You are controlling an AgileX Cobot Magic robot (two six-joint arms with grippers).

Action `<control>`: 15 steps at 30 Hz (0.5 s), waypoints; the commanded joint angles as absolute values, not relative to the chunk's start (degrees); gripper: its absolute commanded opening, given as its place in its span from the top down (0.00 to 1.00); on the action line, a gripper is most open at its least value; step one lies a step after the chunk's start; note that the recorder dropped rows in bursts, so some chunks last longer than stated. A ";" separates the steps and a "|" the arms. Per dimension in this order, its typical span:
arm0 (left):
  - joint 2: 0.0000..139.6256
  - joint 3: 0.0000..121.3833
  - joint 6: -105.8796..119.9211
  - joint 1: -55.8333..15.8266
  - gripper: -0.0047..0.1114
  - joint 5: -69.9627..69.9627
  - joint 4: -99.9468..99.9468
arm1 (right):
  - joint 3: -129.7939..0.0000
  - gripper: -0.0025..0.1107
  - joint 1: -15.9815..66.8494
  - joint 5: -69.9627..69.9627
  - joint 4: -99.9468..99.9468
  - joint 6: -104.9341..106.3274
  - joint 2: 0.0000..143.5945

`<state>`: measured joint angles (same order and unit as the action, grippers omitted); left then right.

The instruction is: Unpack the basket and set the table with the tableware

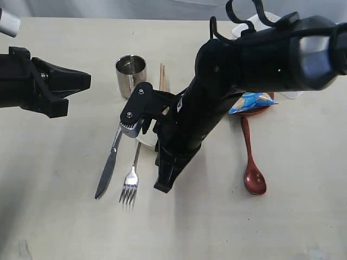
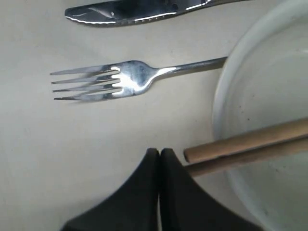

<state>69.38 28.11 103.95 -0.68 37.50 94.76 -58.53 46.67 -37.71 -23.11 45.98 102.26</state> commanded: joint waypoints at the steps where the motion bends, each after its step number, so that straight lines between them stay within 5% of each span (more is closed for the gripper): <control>1: 69.40 27.77 104.24 -0.53 0.96 37.65 94.74 | -58.60 0.98 46.75 -38.06 -23.32 46.27 101.97; 9: 69.40 27.77 104.24 -0.53 0.96 37.65 94.74 | -58.60 0.98 46.75 -47.19 -33.93 43.92 95.60; 15: 69.40 27.77 104.24 -0.53 0.96 37.65 94.74 | -58.60 0.98 46.75 -46.93 -24.11 28.12 86.16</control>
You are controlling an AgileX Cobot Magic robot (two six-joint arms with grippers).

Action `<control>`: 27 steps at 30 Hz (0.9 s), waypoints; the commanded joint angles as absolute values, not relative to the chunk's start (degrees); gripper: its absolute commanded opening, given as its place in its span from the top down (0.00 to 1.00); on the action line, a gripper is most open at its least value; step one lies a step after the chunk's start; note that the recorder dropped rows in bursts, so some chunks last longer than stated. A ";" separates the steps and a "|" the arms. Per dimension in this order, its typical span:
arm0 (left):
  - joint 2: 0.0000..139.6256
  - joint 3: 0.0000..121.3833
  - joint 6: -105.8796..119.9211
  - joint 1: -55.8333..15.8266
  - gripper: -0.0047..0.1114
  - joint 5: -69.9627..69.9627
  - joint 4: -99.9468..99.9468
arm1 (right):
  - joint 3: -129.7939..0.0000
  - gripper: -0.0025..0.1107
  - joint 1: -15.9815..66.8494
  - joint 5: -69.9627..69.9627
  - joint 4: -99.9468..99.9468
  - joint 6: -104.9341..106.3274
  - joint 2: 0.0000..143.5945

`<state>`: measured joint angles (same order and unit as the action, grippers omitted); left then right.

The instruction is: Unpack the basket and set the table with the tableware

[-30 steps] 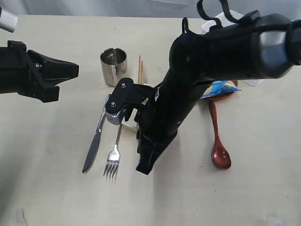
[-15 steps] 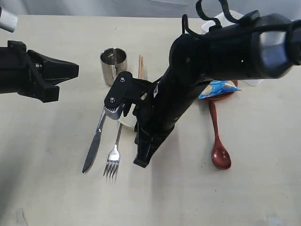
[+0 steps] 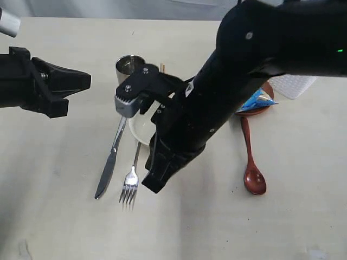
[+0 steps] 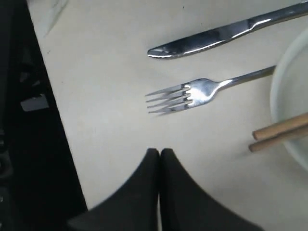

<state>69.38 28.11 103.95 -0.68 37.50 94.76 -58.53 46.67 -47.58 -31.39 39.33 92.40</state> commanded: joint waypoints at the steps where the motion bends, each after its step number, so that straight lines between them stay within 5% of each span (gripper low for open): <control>1: 69.40 27.77 104.24 -0.53 0.96 37.65 94.74 | -58.60 0.98 46.75 -45.98 -20.08 23.50 84.76; 7: 69.40 27.77 104.24 -0.53 0.96 37.65 94.74 | -57.32 0.98 35.35 -44.24 10.98 -22.54 77.23; 18: 69.40 27.77 104.24 -0.53 0.96 37.65 94.74 | -45.57 0.97 20.15 -42.12 12.15 -21.15 79.18; 23: 69.40 27.77 104.24 -0.53 0.96 37.65 94.74 | -45.20 0.63 20.15 -42.12 9.01 -21.04 79.18; 27: 69.40 27.77 104.24 -0.53 0.96 37.65 94.74 | -45.20 0.58 20.15 -41.63 8.01 -21.19 79.18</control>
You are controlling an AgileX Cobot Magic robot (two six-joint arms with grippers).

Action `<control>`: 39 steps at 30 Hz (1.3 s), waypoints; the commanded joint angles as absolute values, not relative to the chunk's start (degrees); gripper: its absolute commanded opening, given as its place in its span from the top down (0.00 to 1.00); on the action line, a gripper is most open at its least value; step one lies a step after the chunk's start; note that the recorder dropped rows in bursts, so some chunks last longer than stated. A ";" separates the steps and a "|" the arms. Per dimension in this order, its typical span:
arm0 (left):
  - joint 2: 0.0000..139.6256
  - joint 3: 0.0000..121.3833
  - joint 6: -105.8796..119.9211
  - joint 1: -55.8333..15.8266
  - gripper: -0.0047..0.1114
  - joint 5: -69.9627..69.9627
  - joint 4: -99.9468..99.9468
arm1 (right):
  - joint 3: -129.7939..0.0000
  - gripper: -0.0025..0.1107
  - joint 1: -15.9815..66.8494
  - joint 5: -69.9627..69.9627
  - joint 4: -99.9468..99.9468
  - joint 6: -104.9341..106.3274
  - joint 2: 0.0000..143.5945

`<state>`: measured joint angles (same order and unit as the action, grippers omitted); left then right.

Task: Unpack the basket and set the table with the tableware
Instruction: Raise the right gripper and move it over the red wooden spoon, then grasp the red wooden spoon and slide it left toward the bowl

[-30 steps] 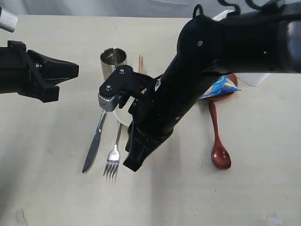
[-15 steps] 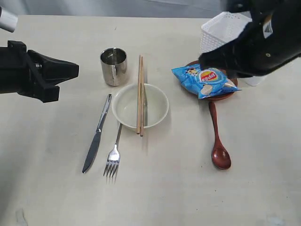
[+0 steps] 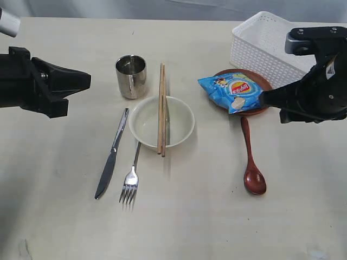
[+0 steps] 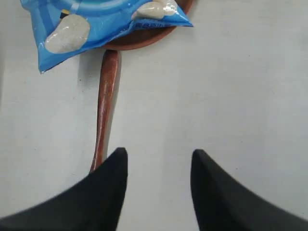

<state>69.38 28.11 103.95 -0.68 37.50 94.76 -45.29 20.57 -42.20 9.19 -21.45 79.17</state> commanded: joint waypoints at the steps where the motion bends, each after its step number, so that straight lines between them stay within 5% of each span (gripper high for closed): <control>1: 69.40 27.77 104.24 -0.53 0.96 37.65 94.74 | -45.20 0.58 20.15 -41.63 7.32 -21.19 79.18; 19: 69.40 27.77 104.24 -0.53 0.96 37.55 94.74 | -45.20 0.58 24.96 -39.78 4.00 -21.14 80.01; 39: 69.40 27.77 104.24 -0.53 0.96 37.55 94.74 | -45.30 0.62 25.06 -21.91 2.50 -21.78 103.16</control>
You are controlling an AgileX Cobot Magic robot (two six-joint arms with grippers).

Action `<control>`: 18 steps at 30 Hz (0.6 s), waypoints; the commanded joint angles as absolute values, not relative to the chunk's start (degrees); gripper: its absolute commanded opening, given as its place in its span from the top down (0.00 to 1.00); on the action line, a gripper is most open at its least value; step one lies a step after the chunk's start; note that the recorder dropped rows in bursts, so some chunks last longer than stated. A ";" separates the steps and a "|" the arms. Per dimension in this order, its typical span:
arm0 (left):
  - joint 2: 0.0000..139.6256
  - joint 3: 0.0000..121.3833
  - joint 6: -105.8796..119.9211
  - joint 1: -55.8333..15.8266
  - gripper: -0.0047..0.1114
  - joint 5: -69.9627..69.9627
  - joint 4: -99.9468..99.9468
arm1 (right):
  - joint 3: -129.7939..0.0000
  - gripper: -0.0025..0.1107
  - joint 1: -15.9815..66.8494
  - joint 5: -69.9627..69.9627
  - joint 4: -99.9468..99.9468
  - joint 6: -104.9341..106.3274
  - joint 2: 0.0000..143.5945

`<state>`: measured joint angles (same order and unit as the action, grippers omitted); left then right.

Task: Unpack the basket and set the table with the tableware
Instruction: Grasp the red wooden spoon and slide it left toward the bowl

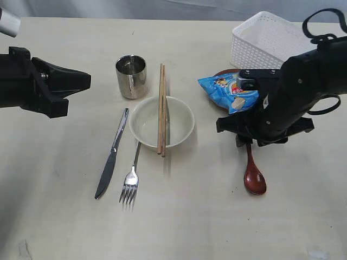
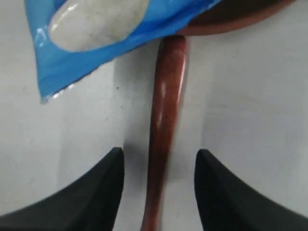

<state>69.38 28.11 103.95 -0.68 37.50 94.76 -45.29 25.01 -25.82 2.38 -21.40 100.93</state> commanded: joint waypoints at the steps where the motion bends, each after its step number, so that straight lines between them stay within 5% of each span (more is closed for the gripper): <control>1: 69.40 27.77 104.24 -0.53 0.96 37.55 94.74 | -45.30 0.66 25.06 -21.12 2.50 -21.78 103.48; 7: 69.40 27.77 104.24 -0.53 0.96 37.55 94.74 | -45.30 0.98 25.06 -20.42 2.50 -23.37 103.78; 18: 69.40 27.77 104.24 -0.53 0.96 37.67 94.74 | -47.20 0.98 31.21 -21.35 0.00 -24.63 100.81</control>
<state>69.38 28.11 103.95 -0.68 37.50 94.76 -46.11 29.20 -21.18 0.67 -24.09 101.57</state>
